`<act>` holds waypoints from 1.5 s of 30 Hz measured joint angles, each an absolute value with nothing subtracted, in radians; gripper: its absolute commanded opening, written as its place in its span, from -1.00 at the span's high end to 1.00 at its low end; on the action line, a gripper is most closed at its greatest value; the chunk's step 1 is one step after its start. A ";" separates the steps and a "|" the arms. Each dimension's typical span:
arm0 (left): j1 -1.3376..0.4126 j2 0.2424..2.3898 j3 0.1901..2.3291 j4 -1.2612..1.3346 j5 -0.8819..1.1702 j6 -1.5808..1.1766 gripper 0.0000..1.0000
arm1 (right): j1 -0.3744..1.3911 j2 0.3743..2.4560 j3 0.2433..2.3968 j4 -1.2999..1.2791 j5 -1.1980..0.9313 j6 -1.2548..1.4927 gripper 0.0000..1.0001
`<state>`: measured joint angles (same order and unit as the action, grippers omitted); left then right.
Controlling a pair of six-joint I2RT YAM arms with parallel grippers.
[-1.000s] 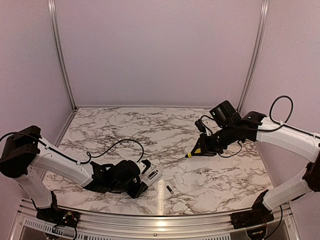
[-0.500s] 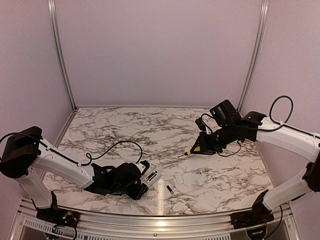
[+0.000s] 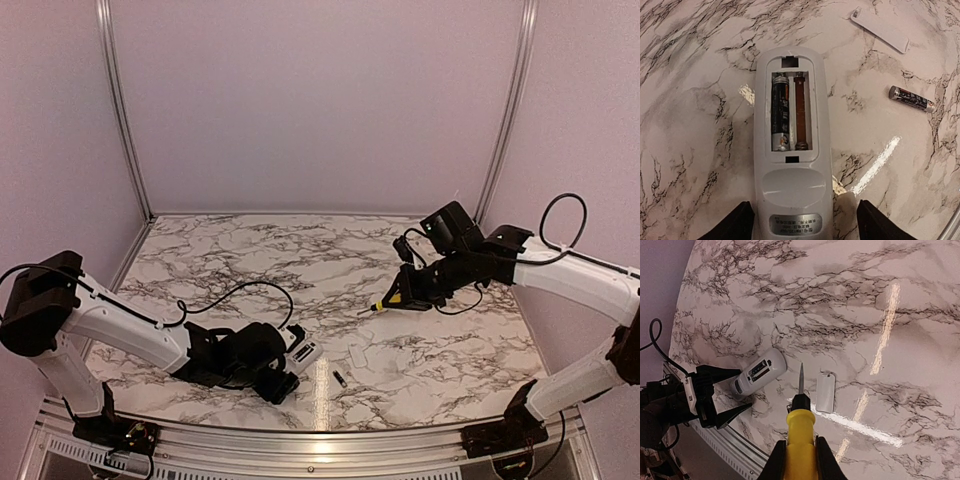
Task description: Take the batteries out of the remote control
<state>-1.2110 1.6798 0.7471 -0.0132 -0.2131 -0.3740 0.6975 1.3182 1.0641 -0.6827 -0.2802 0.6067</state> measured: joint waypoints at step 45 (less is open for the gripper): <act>-1.191 1.732 0.832 -0.064 -0.165 -0.357 0.04 | 0.746 1.251 0.987 -0.622 -0.303 0.817 1.00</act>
